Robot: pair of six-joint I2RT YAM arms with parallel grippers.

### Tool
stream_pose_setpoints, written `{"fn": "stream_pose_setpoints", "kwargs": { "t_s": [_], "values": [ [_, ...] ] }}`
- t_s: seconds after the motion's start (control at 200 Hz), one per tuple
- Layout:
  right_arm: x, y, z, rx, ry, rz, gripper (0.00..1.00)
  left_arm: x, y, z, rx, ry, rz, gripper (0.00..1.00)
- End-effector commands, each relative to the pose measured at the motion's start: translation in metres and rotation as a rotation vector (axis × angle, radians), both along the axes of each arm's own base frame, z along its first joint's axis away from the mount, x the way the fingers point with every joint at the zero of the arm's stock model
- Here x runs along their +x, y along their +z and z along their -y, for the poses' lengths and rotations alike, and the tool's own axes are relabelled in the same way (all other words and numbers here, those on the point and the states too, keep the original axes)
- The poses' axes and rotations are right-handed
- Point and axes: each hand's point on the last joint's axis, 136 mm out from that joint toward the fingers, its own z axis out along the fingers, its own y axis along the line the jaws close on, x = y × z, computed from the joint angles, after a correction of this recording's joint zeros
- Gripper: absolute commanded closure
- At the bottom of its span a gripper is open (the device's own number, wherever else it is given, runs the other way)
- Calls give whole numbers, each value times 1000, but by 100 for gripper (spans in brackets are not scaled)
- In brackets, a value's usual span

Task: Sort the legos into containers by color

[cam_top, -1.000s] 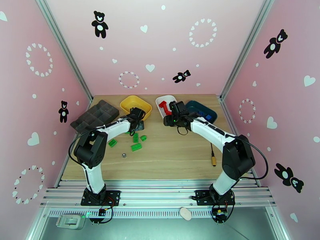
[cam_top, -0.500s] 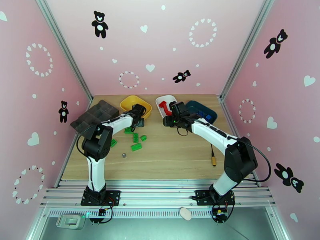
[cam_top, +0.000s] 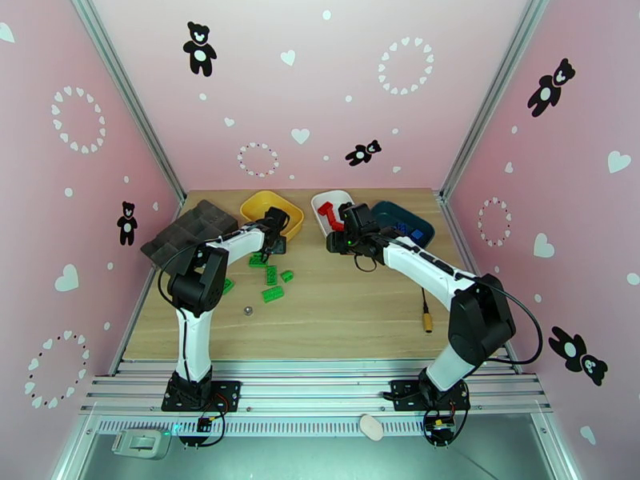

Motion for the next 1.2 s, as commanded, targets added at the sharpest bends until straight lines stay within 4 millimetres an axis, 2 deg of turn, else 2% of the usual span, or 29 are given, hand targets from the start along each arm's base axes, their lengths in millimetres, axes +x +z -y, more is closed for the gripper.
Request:
{"fn": "stream_pose_setpoints", "kwargs": {
  "t_s": [0.0,0.145,0.415,0.641,0.851,0.981,1.196],
  "values": [
    [-3,12,1,10,-3,21,51,3,-1,8,-34,-38,-6,39],
    [-2,15,1,12,-6,27,51,-1,-3,10,-34,-44,-18,47],
    [-3,16,4,1,-12,31,51,-7,7,18,-41,-56,0,63],
    [-2,18,18,-31,-35,44,51,-21,20,40,-68,-111,2,65],
    [-2,19,37,-24,-69,47,51,-36,39,72,-178,-169,8,65],
    [-3,16,50,-19,-90,41,51,-34,61,93,-252,-201,34,65],
    [-8,18,64,-12,-111,44,51,-24,91,109,-316,-216,73,66]
  ]
}}
